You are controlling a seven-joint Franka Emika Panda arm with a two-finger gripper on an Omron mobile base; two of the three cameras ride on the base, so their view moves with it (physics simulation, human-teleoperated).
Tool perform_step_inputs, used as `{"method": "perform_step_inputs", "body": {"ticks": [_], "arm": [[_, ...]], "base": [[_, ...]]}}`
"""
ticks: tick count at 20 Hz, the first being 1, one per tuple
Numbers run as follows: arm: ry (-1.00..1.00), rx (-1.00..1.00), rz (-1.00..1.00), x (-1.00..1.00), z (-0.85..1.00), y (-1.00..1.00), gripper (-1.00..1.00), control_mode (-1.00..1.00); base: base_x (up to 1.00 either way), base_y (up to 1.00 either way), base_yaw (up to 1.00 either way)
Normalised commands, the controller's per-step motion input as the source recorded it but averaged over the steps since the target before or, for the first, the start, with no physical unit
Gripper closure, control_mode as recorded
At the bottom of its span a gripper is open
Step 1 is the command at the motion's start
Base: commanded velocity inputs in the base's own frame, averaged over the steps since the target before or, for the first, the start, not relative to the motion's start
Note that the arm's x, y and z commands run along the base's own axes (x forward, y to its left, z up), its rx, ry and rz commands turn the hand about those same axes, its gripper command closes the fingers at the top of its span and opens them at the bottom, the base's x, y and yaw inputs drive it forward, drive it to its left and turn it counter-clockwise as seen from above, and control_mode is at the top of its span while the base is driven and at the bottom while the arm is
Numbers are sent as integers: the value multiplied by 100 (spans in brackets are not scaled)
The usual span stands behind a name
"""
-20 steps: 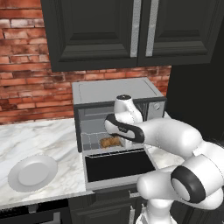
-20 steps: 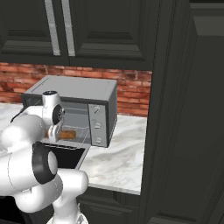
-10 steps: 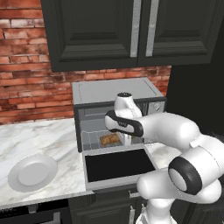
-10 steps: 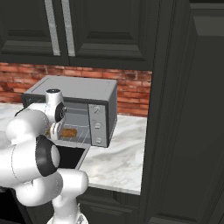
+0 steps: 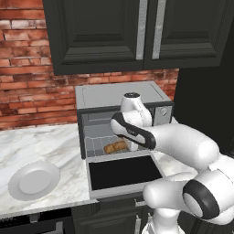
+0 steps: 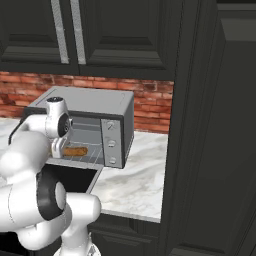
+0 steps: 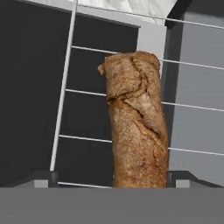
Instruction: Pull the toaster oven rack outwards. Pick up the baguette from the plate and place it on the toaster oven rack. Close the toaster oven door fully and set the temperature to the lowest setting.
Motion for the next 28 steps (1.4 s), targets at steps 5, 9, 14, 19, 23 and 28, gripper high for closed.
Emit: {"method": "perform_step_inputs", "body": {"ticks": [5, 9, 14, 19, 23, 28], "arm": [[0, 0, -19, -59, 78, 0, -100, -100], [9, 0, -41, -66, 54, 0, -100, -100], [1, -1, -61, -59, 38, -9, -100, -100], [4, -13, -66, -47, 2, 0, -100, -100], [34, -10, -63, -13, -48, -24, -100, -100], [5, 3, -63, -56, -12, -3, -100, -100]], "base": [[0, 0, 0], [0, 0, 0], [0, 0, 0], [0, 0, 0], [0, 0, 0], [0, 0, 0]]}}
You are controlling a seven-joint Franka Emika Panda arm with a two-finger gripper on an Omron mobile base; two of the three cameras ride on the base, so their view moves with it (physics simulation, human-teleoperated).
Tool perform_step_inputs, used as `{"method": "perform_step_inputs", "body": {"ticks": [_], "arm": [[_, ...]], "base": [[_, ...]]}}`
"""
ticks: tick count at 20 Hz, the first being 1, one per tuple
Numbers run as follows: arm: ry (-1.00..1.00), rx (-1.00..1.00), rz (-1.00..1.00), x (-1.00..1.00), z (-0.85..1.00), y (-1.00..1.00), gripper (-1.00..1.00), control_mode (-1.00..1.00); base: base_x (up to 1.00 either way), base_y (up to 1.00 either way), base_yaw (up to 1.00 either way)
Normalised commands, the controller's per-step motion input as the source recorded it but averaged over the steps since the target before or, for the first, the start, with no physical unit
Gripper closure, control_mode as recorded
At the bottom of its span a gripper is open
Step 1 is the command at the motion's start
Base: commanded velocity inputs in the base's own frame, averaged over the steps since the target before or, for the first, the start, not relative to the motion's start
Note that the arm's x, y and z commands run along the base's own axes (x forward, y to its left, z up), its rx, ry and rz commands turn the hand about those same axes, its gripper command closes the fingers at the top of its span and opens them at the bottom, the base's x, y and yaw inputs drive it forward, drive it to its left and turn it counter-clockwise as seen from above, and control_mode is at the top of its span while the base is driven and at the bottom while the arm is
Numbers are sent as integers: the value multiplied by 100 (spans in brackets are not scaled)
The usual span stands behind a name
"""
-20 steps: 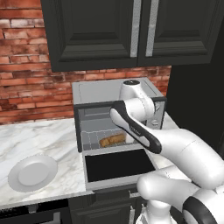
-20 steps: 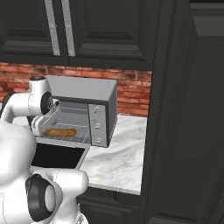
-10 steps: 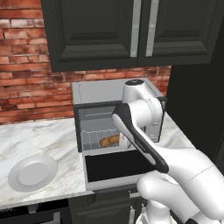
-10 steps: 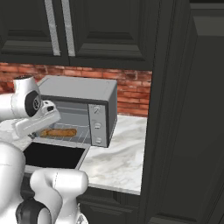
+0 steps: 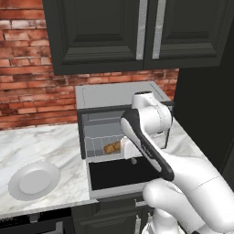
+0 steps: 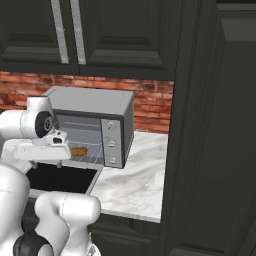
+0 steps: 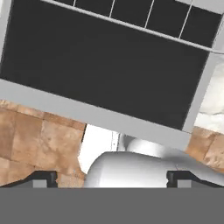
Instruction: Pull the toaster oven rack outwards. Pick up the baguette from the plate and place it on the toaster oven rack. Close the toaster oven door fully and set the temperature to the lowest setting.
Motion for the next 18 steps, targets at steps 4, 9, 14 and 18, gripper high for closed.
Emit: {"method": "perform_step_inputs", "body": {"ticks": [4, 9, 14, 18], "arm": [[-1, 0, -47, -79, -17, 0, -100, -100], [-2, -9, -44, -30, -61, 2, -100, -100], [-24, 0, -18, 15, -29, 12, -100, -100], [-17, 0, -1, 23, -3, 0, -100, -100]], "base": [[0, 0, 0], [0, 0, 0], [0, 0, 0], [0, 0, 0]]}}
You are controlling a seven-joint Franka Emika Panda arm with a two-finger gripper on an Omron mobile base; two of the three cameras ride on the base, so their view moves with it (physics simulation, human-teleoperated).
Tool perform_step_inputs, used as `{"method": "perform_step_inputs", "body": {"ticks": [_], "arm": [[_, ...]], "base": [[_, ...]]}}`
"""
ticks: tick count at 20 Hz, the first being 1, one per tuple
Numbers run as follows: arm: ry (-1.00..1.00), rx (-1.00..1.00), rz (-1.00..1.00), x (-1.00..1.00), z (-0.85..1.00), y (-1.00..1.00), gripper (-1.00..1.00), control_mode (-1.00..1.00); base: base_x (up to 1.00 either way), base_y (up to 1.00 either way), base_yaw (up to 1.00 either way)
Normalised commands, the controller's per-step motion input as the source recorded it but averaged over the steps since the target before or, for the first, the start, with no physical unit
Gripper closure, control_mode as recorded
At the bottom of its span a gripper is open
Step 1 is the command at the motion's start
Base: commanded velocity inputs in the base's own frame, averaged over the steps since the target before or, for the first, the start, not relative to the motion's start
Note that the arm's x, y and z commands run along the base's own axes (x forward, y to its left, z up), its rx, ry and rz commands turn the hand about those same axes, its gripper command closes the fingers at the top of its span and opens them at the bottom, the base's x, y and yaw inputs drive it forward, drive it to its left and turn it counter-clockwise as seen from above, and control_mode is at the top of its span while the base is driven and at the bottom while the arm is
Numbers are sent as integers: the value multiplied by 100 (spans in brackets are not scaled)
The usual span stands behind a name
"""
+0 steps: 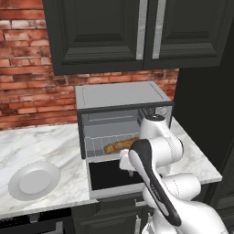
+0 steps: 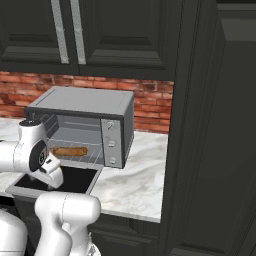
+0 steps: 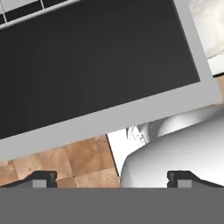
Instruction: Pull the toaster oven rack outwards. Pick up the baguette from the plate and place it on the toaster oven rack. Close the toaster oven door fully and set the temperature to the lowest setting.
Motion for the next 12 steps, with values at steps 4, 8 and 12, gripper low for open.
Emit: {"method": "perform_step_inputs", "body": {"ticks": [4, 8, 12], "arm": [[-12, -3, 0, 32, -4, 0, -100, -100], [-2, -4, 5, 52, -34, -2, -100, -100], [-9, 0, 8, 62, -51, -3, -100, -100]], "base": [[0, 0, 0], [0, 0, 0], [0, 0, 0]]}}
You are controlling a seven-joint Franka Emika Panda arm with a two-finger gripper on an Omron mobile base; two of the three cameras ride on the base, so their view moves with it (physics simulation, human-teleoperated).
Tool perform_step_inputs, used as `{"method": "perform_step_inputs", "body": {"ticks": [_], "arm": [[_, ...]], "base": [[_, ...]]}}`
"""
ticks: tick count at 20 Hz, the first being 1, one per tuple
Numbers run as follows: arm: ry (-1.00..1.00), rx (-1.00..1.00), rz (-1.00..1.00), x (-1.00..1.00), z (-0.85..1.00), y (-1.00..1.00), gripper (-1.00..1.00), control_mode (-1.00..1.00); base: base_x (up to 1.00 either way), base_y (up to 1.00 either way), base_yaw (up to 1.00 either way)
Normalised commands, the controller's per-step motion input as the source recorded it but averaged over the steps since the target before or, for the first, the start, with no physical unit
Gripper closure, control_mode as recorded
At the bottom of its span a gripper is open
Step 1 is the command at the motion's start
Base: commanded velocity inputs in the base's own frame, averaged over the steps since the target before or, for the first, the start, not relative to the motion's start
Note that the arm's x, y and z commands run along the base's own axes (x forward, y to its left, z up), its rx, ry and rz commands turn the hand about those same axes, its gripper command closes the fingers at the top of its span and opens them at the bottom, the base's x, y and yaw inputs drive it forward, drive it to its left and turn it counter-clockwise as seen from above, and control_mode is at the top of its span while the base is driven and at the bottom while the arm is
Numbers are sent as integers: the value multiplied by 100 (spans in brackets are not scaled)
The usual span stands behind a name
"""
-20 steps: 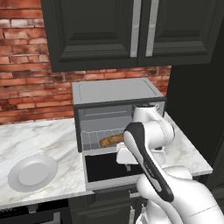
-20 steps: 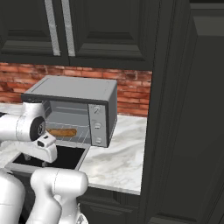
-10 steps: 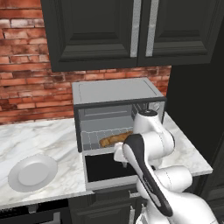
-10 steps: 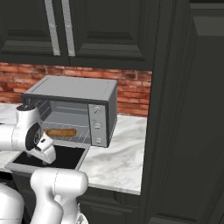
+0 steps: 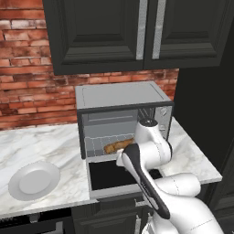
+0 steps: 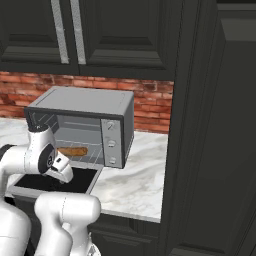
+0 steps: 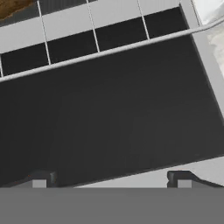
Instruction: Pull the toaster oven rack outwards. Pick up the baguette from the plate and place it on the toaster oven rack. Close the toaster oven door fully and set the temperature to the lowest setting.
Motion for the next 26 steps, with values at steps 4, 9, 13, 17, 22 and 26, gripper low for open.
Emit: {"method": "perform_step_inputs", "body": {"ticks": [4, 9, 13, 17, 22, 26], "arm": [[-12, 0, 7, 56, -43, -6, -100, -100], [-9, -3, 2, 51, -15, -1, -100, -100], [0, -9, 0, 58, -3, 0, -100, -100], [0, -8, 0, 64, -23, 0, -100, -100], [0, -4, 0, 65, -34, 0, -100, -100], [0, -1, 0, 68, -3, 0, -100, -100]], "base": [[0, 0, 0], [0, 0, 0], [0, 0, 0], [0, 0, 0], [0, 0, 0], [0, 0, 0]]}}
